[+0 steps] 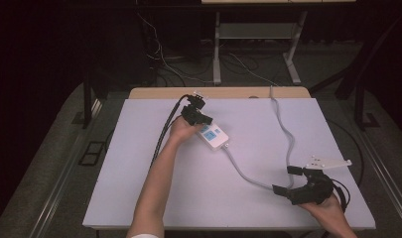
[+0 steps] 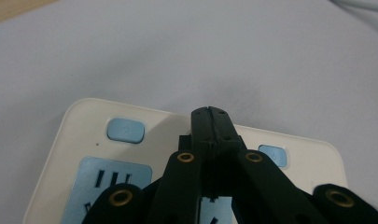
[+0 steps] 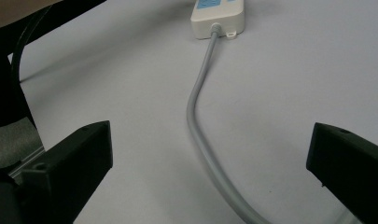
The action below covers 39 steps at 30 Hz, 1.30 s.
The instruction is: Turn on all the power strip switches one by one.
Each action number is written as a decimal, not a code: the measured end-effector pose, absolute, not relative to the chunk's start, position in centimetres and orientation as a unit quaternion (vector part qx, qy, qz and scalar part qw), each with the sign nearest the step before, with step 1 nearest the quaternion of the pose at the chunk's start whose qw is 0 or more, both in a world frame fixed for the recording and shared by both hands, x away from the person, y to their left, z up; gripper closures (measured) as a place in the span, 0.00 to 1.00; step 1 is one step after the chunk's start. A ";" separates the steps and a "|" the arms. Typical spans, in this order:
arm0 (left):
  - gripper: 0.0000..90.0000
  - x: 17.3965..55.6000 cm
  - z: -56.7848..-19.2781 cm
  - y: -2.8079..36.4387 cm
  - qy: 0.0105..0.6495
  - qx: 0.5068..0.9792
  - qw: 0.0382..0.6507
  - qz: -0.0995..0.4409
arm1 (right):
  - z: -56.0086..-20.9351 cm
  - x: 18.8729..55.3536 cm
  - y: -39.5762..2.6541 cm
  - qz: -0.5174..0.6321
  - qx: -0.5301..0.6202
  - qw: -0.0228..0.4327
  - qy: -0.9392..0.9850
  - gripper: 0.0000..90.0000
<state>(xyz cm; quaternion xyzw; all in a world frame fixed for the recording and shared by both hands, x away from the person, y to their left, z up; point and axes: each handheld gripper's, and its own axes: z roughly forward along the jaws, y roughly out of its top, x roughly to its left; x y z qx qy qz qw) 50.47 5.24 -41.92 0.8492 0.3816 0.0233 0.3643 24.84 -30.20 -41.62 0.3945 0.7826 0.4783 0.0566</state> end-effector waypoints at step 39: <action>1.00 51.1 -38.5 7.5 0.393 0.833 0.381 0.080 | -41.6 24.9 -30.6 0.482 0.400 0.061 0.777 0.00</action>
